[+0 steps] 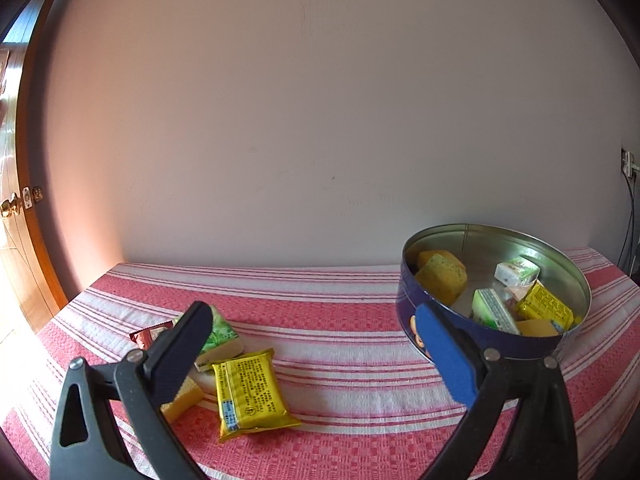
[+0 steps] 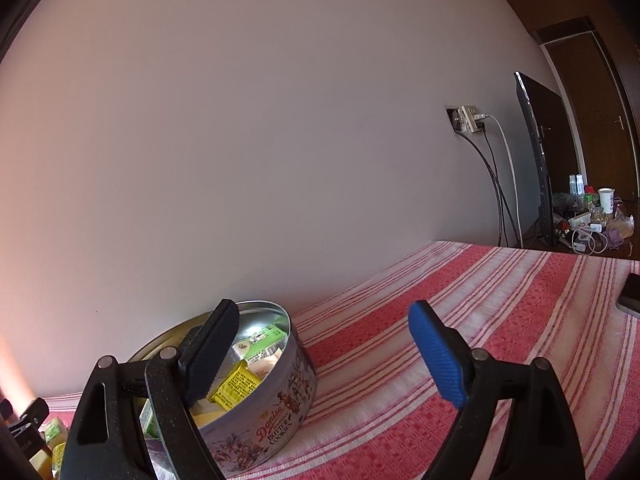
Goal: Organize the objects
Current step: 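Move both grippers back toward the remaining items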
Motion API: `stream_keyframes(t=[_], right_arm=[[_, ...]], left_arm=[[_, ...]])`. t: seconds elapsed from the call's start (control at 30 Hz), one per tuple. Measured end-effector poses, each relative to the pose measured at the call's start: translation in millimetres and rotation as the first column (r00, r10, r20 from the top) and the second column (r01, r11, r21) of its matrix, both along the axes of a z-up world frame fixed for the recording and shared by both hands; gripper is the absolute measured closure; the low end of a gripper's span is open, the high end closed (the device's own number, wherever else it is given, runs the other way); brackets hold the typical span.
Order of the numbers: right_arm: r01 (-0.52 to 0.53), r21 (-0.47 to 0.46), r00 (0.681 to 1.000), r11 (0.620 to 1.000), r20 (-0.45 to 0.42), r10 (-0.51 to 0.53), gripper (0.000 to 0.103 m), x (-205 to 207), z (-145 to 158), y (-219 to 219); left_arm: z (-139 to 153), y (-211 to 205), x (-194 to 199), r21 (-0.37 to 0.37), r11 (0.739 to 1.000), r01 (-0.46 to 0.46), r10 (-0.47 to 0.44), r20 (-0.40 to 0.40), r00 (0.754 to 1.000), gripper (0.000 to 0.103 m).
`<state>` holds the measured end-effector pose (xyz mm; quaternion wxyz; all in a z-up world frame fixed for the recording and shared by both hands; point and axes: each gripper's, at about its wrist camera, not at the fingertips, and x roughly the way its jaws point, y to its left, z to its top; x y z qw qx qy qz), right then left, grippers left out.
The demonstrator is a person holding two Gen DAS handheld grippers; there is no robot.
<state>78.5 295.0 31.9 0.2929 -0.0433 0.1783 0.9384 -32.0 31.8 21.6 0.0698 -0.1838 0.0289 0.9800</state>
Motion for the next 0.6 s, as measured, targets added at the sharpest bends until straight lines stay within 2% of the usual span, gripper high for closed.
stream_keyframes(t=[0.13,0.37,0.5,0.6], right_arm=[[-0.016,0.024,1.000,1.000,0.005,0.016,0.015,8,1,-18],[-0.126,0.095,0.992,0.987,0.041,0.123,0.015,9,4,-69],[-0.209,0.104,0.976,0.972,0.090,0.200,0.015,0,2,-98],[-0.273,0.115,0.956,0.955,0.138,0.257,0.015,-8,0,-119]], left_arm=[[-1,-21,1,-0.010,1.000,-0.014,0.014,0.003,1.000,0.000],[-5,-70,-7,-0.001,1.000,-0.030,0.030,0.045,0.999,0.000],[-10,-93,-13,-0.012,0.999,-0.041,0.042,0.082,0.996,0.000],[-11,-114,-18,0.018,0.998,-0.065,0.062,0.112,0.992,0.000]])
